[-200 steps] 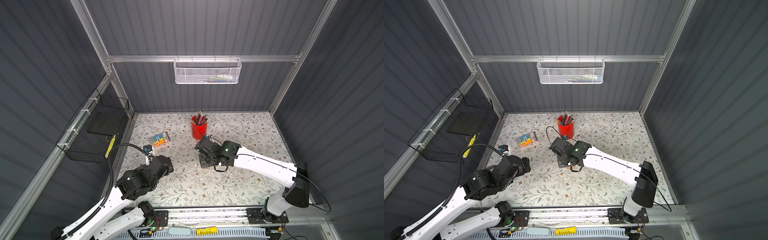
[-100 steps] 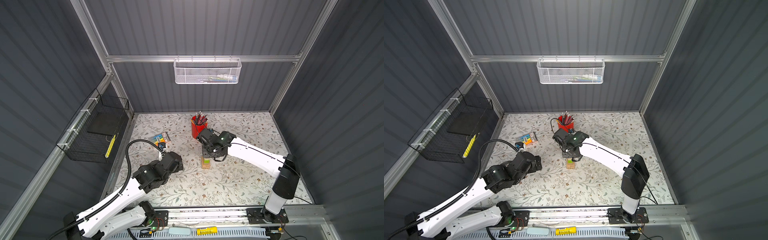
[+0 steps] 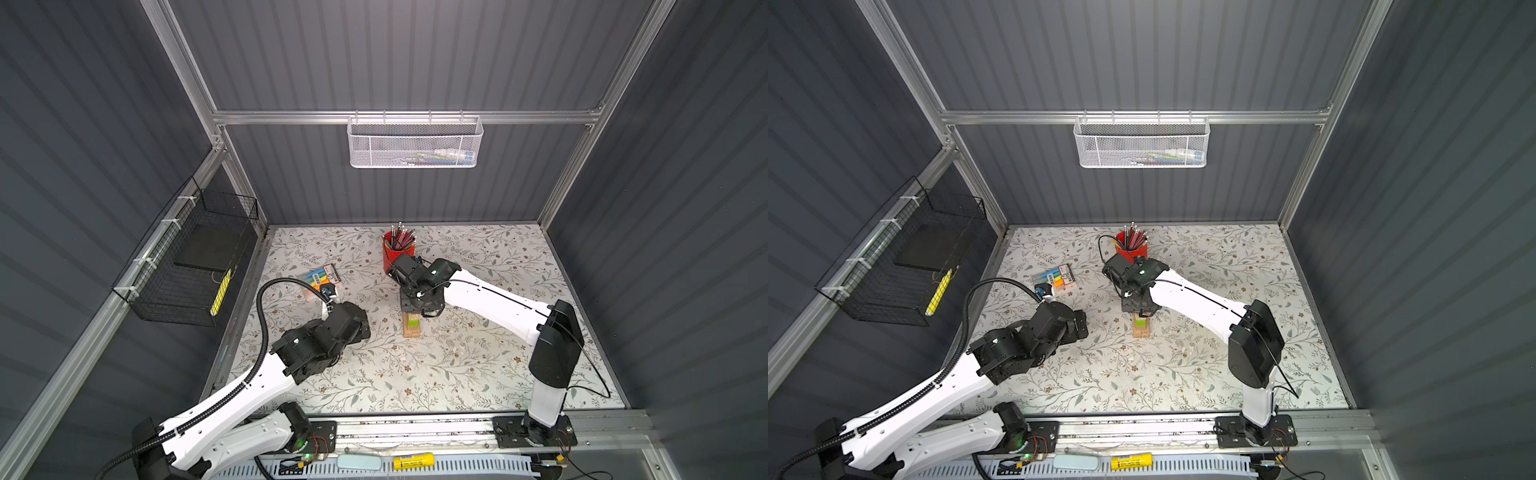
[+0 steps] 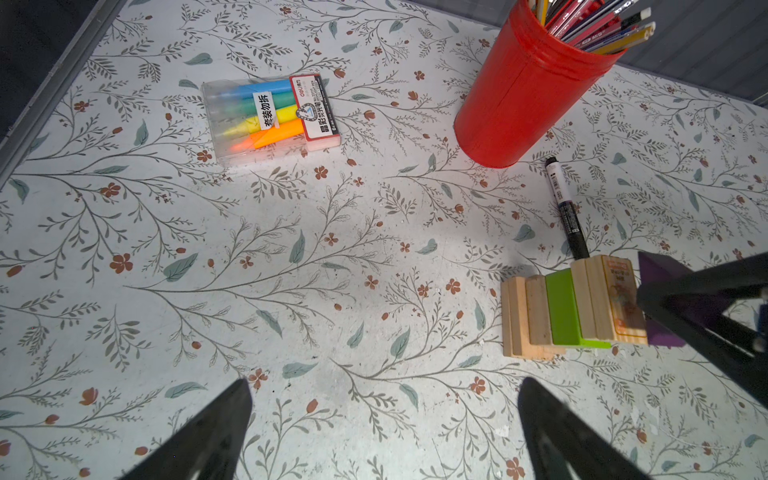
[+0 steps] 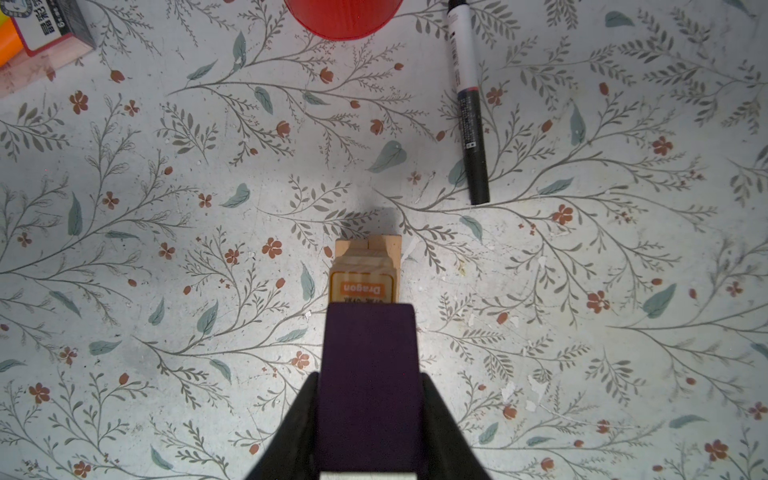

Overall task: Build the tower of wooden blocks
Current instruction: 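Lower the purple block onto the printed block and open the right gripper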

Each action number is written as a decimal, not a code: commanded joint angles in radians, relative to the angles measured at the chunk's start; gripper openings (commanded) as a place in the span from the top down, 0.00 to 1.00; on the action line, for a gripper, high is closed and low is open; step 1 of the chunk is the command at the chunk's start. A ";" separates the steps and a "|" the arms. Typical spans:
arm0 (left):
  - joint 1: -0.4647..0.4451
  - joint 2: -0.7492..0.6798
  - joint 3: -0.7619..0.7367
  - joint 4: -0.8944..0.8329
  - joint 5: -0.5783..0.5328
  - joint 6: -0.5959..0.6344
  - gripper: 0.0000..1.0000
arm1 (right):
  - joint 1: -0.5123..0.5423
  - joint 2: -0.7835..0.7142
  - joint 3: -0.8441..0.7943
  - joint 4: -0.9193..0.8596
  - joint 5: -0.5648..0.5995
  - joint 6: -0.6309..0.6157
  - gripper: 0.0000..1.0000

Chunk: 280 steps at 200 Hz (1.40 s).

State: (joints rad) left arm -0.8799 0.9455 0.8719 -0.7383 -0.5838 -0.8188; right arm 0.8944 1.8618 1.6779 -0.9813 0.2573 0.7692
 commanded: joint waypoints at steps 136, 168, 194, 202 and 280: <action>0.008 0.007 -0.017 -0.025 -0.022 -0.009 0.00 | -0.014 0.064 0.047 -0.029 -0.013 -0.016 0.72; 0.009 0.007 -0.013 -0.030 -0.024 -0.008 0.00 | -0.014 0.070 0.042 -0.033 -0.009 -0.013 0.71; 0.009 0.005 -0.015 -0.031 -0.022 -0.010 0.00 | -0.015 0.077 0.043 -0.033 -0.017 -0.016 0.69; 0.008 0.004 -0.014 -0.032 -0.023 -0.011 0.00 | -0.015 0.079 0.043 -0.030 -0.018 -0.016 0.69; 0.009 0.007 -0.011 -0.036 -0.026 -0.009 0.00 | -0.020 0.093 0.045 -0.030 -0.036 -0.018 0.53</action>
State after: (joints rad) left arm -0.8753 0.9516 0.8627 -0.7403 -0.5873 -0.8223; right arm 0.8829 1.9362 1.7035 -0.9928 0.2306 0.7536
